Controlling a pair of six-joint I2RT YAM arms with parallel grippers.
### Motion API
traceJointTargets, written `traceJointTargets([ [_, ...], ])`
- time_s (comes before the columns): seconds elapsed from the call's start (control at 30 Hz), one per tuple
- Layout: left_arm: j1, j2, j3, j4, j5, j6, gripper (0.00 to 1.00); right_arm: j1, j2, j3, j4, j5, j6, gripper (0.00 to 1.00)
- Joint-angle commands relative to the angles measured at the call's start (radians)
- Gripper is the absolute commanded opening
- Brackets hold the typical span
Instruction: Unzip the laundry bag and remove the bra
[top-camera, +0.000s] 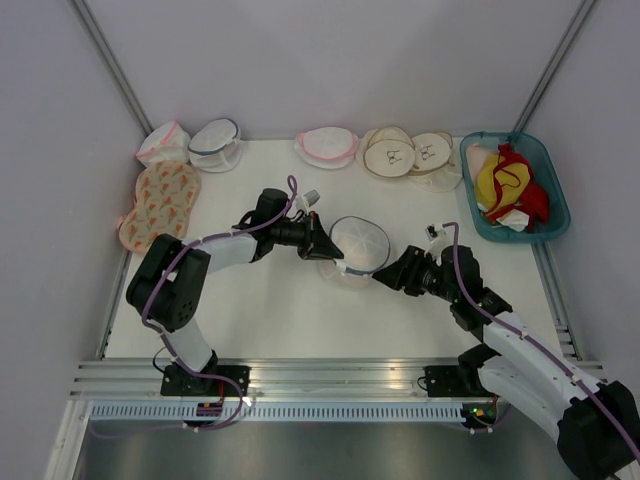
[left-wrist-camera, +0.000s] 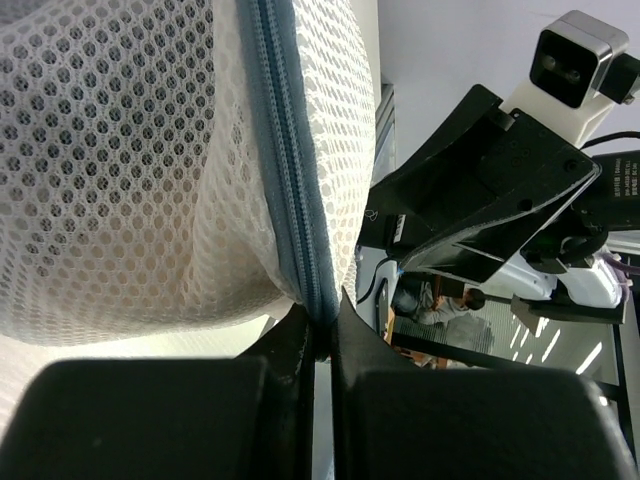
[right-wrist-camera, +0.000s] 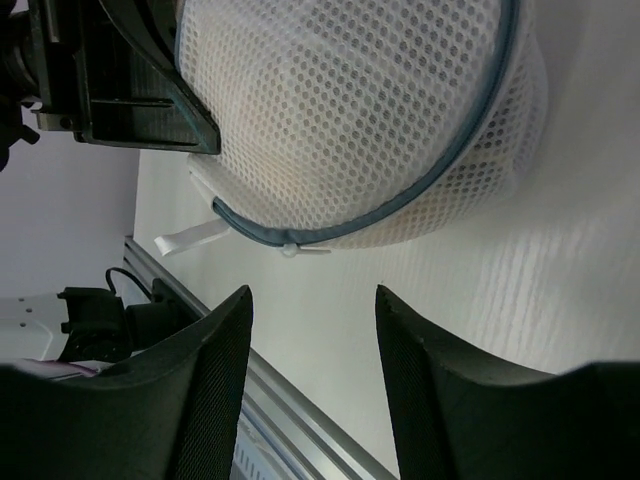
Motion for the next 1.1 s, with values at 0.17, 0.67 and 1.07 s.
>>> traceJointTargets([
  [0.17, 0.005, 0.061, -0.034, 0.114, -0.007, -0.062, 0.02, -0.002, 0.104, -0.084, 0.389, -0.127, 0.085, 0.52],
  [0.67, 0.015, 0.135, -0.111, 0.279, -0.005, -0.165, 0.02, 0.006, 0.32, -0.145, 0.6, -0.129, 0.086, 0.56],
  [1.07, 0.015, 0.138, -0.122, 0.316, -0.004, -0.197, 0.02, 0.03, 0.417, -0.133, 0.742, -0.132, 0.138, 0.53],
])
